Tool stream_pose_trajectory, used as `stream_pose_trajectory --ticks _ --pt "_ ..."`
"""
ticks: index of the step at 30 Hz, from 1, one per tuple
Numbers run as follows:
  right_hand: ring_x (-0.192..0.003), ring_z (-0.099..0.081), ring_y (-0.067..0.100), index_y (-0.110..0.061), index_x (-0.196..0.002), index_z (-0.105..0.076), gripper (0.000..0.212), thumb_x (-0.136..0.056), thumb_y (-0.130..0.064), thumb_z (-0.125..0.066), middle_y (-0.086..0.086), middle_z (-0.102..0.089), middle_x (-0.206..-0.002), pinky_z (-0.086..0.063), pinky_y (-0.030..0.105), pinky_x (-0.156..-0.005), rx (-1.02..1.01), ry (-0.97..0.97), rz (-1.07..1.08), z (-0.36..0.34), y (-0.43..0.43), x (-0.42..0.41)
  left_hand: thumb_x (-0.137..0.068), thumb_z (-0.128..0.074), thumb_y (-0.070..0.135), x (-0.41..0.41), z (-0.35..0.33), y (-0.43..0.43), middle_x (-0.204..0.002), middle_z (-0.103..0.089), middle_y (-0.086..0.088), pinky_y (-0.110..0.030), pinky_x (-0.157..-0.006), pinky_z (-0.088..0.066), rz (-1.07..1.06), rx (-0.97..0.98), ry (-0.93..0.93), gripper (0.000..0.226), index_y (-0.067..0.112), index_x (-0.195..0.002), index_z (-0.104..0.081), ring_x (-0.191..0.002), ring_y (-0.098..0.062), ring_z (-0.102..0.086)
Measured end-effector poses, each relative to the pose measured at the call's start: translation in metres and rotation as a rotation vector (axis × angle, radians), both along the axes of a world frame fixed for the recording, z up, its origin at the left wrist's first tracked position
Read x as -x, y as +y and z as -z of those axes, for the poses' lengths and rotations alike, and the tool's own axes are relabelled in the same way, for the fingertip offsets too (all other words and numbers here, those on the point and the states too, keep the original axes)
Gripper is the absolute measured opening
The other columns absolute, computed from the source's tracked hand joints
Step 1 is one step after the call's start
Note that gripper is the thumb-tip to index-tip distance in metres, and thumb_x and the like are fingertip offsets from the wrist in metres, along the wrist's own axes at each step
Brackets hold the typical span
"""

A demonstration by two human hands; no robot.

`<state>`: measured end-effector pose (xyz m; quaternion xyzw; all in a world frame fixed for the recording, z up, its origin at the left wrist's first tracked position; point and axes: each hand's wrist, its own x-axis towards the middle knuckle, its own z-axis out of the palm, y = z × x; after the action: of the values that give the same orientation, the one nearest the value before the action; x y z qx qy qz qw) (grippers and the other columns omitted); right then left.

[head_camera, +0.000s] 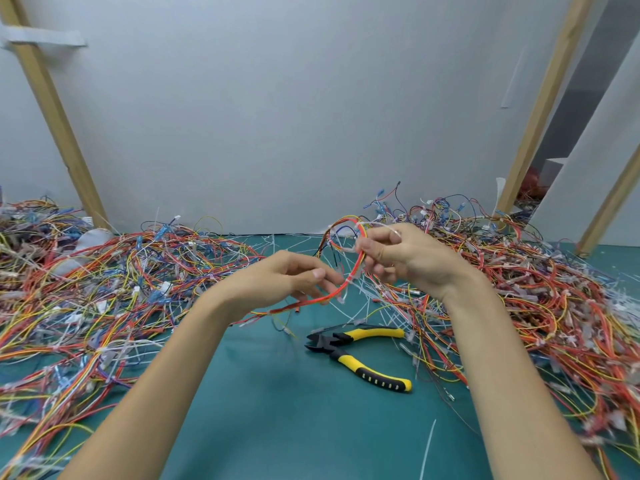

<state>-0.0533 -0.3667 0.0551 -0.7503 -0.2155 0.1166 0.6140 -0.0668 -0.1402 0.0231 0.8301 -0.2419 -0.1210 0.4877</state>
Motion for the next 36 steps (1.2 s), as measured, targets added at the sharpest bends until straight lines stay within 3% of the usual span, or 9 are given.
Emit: stream_pose_trajectory --ticks 4,8,14,21,27,32,36 --pt "-0.048 -0.047 0.004 -0.009 -0.080 -0.059 0.017 -0.080 -0.026 -0.064 -0.003 -0.055 -0.061 -0.031 0.013 -0.040 -0.199 0.117 0.067 0.000 -0.001 -0.004 -0.100 -0.050 0.018 0.001 -0.002 0.011 -0.106 -0.074 -0.002 -0.042 -0.094 -0.052 0.082 0.025 0.048 0.023 0.011 -0.109 -0.070 -0.099 -0.018 -0.069" --pt "-0.047 -0.047 0.003 -0.007 -0.080 -0.057 0.015 -0.092 -0.016 -0.059 -0.001 -0.054 -0.063 -0.031 0.012 -0.038 -0.351 0.151 0.190 0.001 -0.002 -0.008 -0.096 -0.057 0.015 0.002 -0.006 0.011 -0.107 -0.074 -0.003 -0.030 -0.087 -0.056 0.103 0.081 0.063 0.021 0.017 -0.109 -0.074 -0.104 -0.016 -0.069" --pt "-0.046 -0.047 0.003 -0.007 -0.080 -0.059 0.017 -0.096 -0.013 -0.057 -0.001 -0.057 -0.062 -0.033 0.011 -0.038 -0.468 0.134 0.275 0.004 0.005 -0.013 -0.088 -0.068 0.012 0.005 -0.002 -0.006 -0.087 -0.074 -0.009 -0.028 -0.071 -0.057 0.122 0.178 0.127 0.016 0.009 -0.103 -0.073 -0.079 -0.019 -0.070" --pt "-0.047 -0.047 0.005 -0.007 -0.083 -0.061 0.012 -0.093 -0.014 -0.060 0.001 -0.057 -0.064 -0.034 0.013 -0.037 -0.530 0.169 0.284 0.009 0.007 -0.016 -0.088 -0.065 0.006 0.010 0.001 -0.019 -0.078 -0.071 -0.009 -0.022 -0.062 -0.056 0.133 0.308 0.278 0.005 0.003 -0.092 -0.065 -0.070 -0.021 -0.071" --pt "-0.046 -0.048 0.005 -0.008 -0.088 -0.063 0.014 -0.083 -0.021 -0.065 0.000 -0.060 -0.065 -0.032 0.014 -0.038 -0.540 0.212 0.243 0.010 0.006 -0.015 -0.081 -0.066 0.009 0.008 0.003 -0.019 -0.075 -0.069 -0.007 -0.020 -0.057 -0.056 0.054 0.373 0.438 0.009 0.007 -0.080 -0.057 -0.068 -0.020 -0.071" --pt "-0.048 -0.050 0.006 -0.010 -0.092 -0.066 0.018 -0.081 -0.024 -0.067 -0.002 -0.063 -0.066 -0.034 0.014 -0.038 -0.514 0.215 0.237 0.010 0.006 -0.015 -0.082 -0.066 0.009 0.003 0.008 -0.016 -0.075 -0.069 -0.008 -0.020 -0.056 -0.056 0.000 0.399 0.452 0.010 0.007 -0.078 -0.057 -0.071 -0.021 -0.072" --pt "-0.049 -0.050 0.006 -0.013 -0.094 -0.068 0.009 -0.091 -0.021 -0.063 -0.004 -0.063 -0.067 -0.035 0.014 -0.038 -0.516 0.207 0.245 0.011 0.005 -0.016 -0.073 -0.071 0.014 0.000 0.010 -0.015 -0.076 -0.070 -0.009 -0.021 -0.057 -0.056 -0.035 0.458 0.419 0.013 0.009 -0.076 -0.060 -0.074 -0.023 -0.073"
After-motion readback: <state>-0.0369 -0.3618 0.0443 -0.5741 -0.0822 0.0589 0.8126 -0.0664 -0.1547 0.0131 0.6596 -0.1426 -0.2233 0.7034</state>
